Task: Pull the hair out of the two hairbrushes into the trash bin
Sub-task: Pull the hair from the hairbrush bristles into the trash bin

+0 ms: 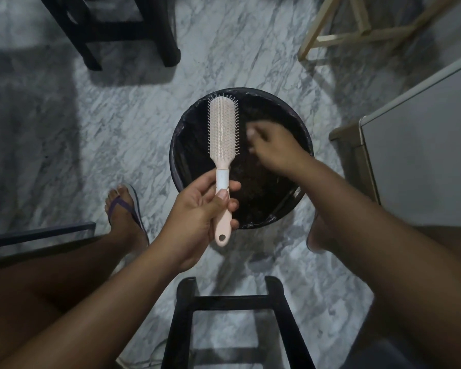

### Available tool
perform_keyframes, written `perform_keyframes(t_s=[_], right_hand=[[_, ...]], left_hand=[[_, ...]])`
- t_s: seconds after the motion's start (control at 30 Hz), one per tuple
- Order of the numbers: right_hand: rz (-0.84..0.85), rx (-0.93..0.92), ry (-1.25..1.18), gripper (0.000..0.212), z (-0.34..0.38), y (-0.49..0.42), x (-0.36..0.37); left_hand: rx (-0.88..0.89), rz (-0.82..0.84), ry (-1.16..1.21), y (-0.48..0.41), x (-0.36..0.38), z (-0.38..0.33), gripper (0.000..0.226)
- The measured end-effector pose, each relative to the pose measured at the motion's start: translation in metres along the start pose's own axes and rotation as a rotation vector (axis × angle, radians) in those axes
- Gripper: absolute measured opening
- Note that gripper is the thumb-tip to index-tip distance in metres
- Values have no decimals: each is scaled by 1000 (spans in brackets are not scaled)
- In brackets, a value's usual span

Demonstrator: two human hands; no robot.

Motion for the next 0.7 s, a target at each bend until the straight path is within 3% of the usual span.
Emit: perform_keyframes(t_s=[0.07,0.13,0.2,0.27,0.4,0.53,0.7], right_hand=[[-47,-31,-332,30,23,6,-12],[21,-37,-441,43,37,11,-18],[96,-72,-337,49,43,15,-19],[123,-69,-266,41,39,14,-19],[52,94,-294,23,7,4,-16],[-57,-14,168,39,-11,1,-19],[-26,-92,292,43,1,2,-20]], left_hand=[[-17,-3,-25,0,-1,3,37],[-31,-10,-47,-1,-1,6,36],[-34,-16,-63,-1,-1,7,37],[-27,-28,-61,-1,-1,8,38],[1,-55,-26,-4,-4,4,37],[1,-49,-32,-4,-4,2,37],[-28,-42,-38,-2,-2,6,36]])
Point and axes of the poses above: each hand's wrist, its own y-axis away from the middle knuckle, its own x-axis out of the palm, z = x × y, the point moved 4 cm from there along -y, towards the middle knuckle, and after that the axes turned 1 degree about z, right-handed, at the moved point
